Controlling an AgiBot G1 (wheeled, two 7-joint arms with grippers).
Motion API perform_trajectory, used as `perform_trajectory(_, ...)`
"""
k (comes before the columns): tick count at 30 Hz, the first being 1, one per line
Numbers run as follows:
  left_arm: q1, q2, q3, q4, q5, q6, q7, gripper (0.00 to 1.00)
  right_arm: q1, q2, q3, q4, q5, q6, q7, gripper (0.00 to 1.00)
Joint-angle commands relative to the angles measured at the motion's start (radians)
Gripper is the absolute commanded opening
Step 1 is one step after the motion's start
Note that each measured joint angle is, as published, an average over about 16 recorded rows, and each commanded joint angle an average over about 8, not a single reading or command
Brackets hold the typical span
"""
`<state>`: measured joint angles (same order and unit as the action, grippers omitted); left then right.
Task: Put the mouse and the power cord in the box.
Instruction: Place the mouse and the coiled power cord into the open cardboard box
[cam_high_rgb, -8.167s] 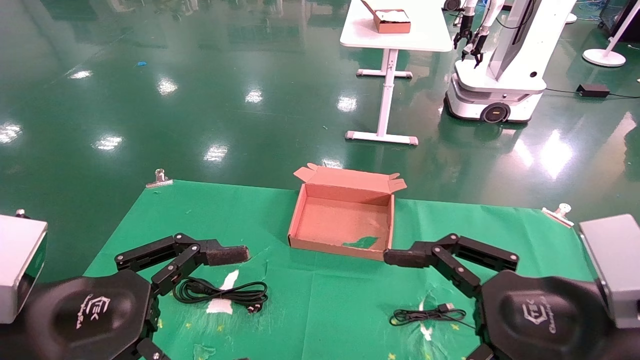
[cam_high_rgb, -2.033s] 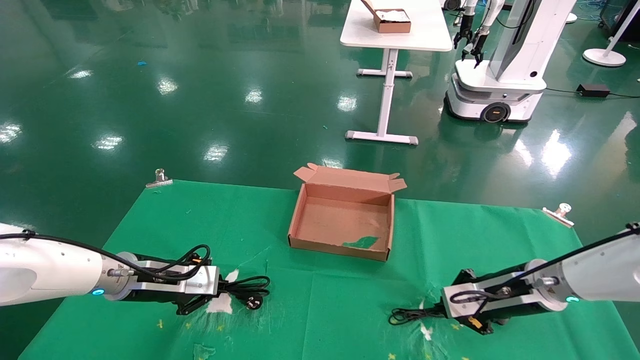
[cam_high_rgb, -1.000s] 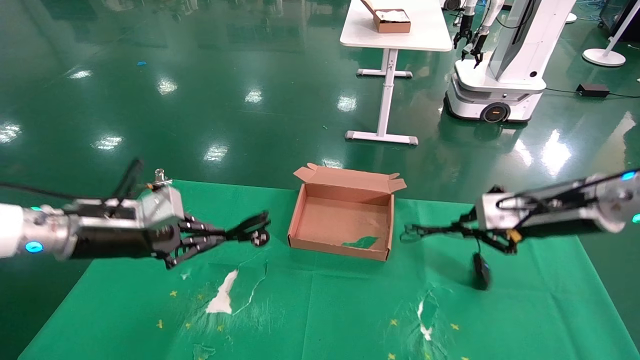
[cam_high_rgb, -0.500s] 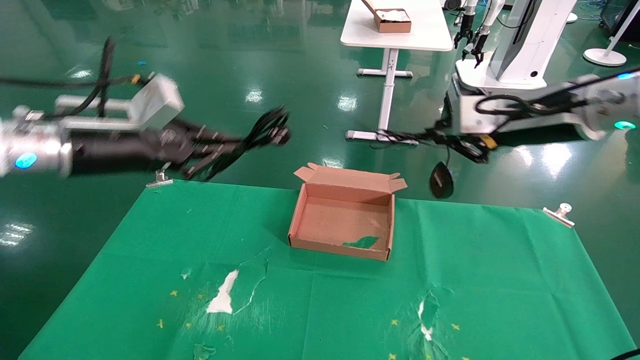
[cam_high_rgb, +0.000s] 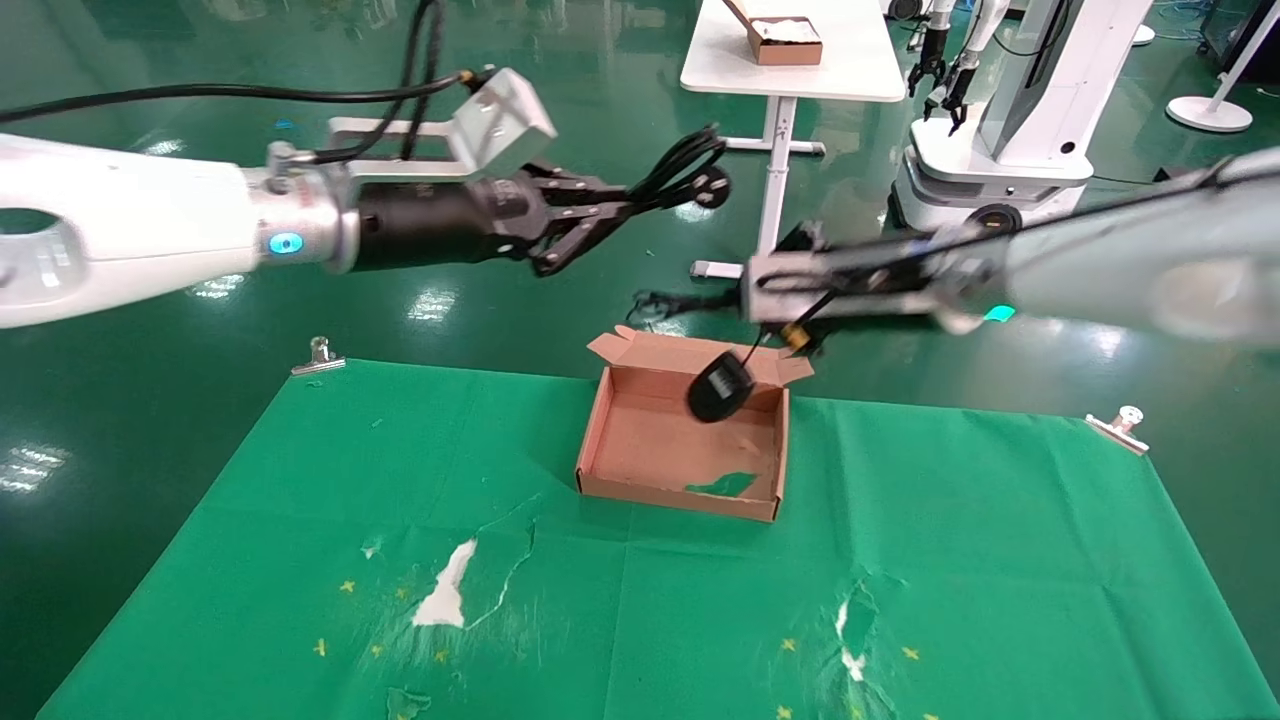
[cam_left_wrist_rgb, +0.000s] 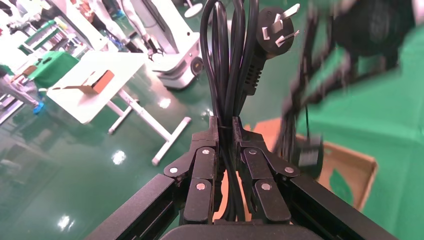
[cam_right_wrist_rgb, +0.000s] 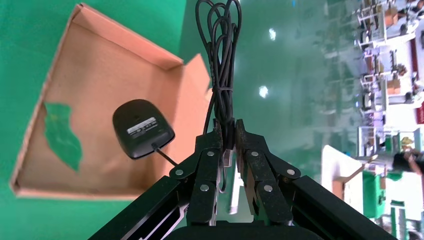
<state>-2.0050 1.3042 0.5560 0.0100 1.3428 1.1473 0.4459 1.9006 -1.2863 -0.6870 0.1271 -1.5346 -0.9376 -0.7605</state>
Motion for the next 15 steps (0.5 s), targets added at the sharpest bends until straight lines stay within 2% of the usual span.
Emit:
perform_trajectory(1,0.003,0.022,-0.006,-0.004,-0.009,-0.022,-0.006,0.0,-0.022,-0.032,0.007,-0.029,0.01,0.036,-0.021,0.0)
perform_trajectory(8,0.019,0.028,-0.012,-0.02,-0.017,-0.026,-0.016,0.0,-0.114,-0.07,0.021,-0.043,0.035,0.228,-0.023,0.0)
perform_trajectory(15,0.043,0.018,-0.004,-0.022,-0.006,-0.02,-0.005,0.0,-0.18,-0.076,0.022,-0.001,0.067,0.278,0.009,0.0)
